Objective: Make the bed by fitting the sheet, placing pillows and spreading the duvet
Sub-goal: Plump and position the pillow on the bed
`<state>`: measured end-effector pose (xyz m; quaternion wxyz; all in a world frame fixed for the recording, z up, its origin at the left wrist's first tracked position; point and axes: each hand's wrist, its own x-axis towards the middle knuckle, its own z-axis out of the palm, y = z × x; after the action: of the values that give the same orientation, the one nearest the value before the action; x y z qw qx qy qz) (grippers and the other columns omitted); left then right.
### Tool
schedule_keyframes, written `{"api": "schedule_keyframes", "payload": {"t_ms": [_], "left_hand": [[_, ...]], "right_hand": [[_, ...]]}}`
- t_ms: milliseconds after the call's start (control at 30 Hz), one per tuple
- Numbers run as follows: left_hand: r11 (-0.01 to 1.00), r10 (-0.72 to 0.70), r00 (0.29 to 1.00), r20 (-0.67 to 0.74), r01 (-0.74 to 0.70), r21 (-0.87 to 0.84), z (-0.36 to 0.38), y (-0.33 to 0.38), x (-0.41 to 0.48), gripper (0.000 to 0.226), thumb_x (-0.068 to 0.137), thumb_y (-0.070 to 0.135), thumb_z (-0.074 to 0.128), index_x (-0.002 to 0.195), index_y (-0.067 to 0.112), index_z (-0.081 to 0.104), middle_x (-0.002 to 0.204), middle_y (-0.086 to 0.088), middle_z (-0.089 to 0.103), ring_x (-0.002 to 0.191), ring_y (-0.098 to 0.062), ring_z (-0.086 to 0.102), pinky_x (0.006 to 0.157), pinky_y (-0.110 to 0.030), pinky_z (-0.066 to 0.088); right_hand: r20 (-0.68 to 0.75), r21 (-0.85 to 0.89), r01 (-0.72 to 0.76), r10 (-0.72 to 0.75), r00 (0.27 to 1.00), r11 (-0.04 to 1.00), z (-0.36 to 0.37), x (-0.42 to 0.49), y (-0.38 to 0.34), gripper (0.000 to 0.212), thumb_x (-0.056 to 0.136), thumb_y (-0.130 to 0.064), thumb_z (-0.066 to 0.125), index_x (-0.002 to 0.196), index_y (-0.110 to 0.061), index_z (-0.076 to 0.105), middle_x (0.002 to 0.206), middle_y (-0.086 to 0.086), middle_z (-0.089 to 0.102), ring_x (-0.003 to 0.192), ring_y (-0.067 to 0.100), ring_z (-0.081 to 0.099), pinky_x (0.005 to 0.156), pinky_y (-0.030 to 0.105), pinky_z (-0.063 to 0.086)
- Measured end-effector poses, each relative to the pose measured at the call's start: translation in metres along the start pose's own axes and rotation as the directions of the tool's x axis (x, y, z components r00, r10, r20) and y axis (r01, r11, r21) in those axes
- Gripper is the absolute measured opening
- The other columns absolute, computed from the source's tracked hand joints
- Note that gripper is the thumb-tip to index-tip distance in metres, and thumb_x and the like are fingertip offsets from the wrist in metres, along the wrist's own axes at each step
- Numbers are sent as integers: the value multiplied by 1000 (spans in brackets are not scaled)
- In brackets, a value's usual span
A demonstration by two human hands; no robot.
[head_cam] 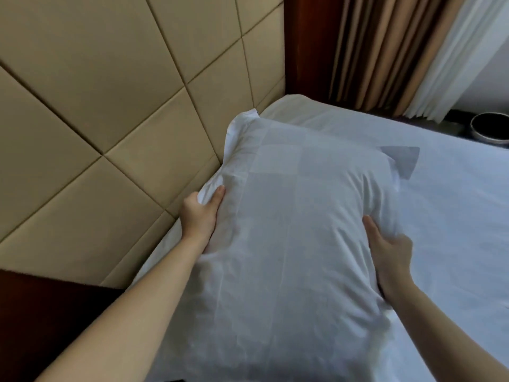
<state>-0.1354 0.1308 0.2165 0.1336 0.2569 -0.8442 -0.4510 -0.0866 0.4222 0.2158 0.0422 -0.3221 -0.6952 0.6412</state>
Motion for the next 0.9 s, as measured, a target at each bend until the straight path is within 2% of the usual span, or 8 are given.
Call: {"api": "schedule_keyframes", "payload": {"t_ms": [133,233,333,500,600,700,800,900], "left_hand": [[994,85,996,9,-86,62,31,17,115,48,81,44,68,79,-3,59,78,-13,60,73,-23,49,62,-30,33],[973,172,985,19,-173,153,58,24,190,51,79,51,66,80,2,55,83,-16,61,80,-31,55,64,-31,35],[954,67,985,161,-111,278,85,18,249,65,76,62,60,110,8,47,113,-9,54,106,-30,53,82,-36,44],[805,-173,850,498,-169,568,129,-61,249,82,83,72,37,149,35,4,158,2,2,145,-25,5,115,-46,13],[814,-216,840,498,-127,567,142,-118,201,84,82,76,28,146,41,-14,158,4,-17,146,-19,-13,114,-53,2],[783,-133,845,517,-230,578,141,-149,170,85,83,75,26,144,39,-20,155,0,-26,143,-17,-23,112,-57,-3],[770,-115,842,527,-260,582,143,-168,154,85,82,75,24,143,39,-23,154,-2,-29,141,-18,-27,111,-57,-5],[784,-108,856,506,-240,572,147,-185,150,84,82,75,24,142,41,-23,154,-3,-28,142,-17,-27,111,-57,-6]], "right_hand": [[-35,15,53,-53,998,998,79,61,-20,26,84,-30,68,79,-8,57,67,-5,55,60,4,50,59,24,41],[-30,-12,88,-88,996,996,128,113,-25,31,87,-32,65,85,-2,57,73,6,56,65,18,52,61,28,40],[104,-79,42,-34,994,996,168,164,-4,30,92,-30,58,100,-2,59,89,15,59,74,24,56,65,30,42],[248,-309,-182,264,932,934,208,190,73,48,95,-29,52,134,-8,35,115,14,52,97,26,53,76,31,43],[258,-308,-238,322,911,921,225,172,109,58,96,-34,48,144,-9,26,133,14,43,106,25,47,86,32,38],[232,-247,-299,356,905,922,230,162,133,59,98,-33,45,147,-10,22,144,15,37,119,26,45,97,33,35],[284,-247,-329,393,875,912,229,156,158,58,88,-51,52,135,-19,44,133,4,54,111,17,57,89,31,48],[352,-243,-307,379,856,920,223,151,169,32,94,-44,48,119,-25,55,104,-7,64,90,6,60,73,21,47]]}}
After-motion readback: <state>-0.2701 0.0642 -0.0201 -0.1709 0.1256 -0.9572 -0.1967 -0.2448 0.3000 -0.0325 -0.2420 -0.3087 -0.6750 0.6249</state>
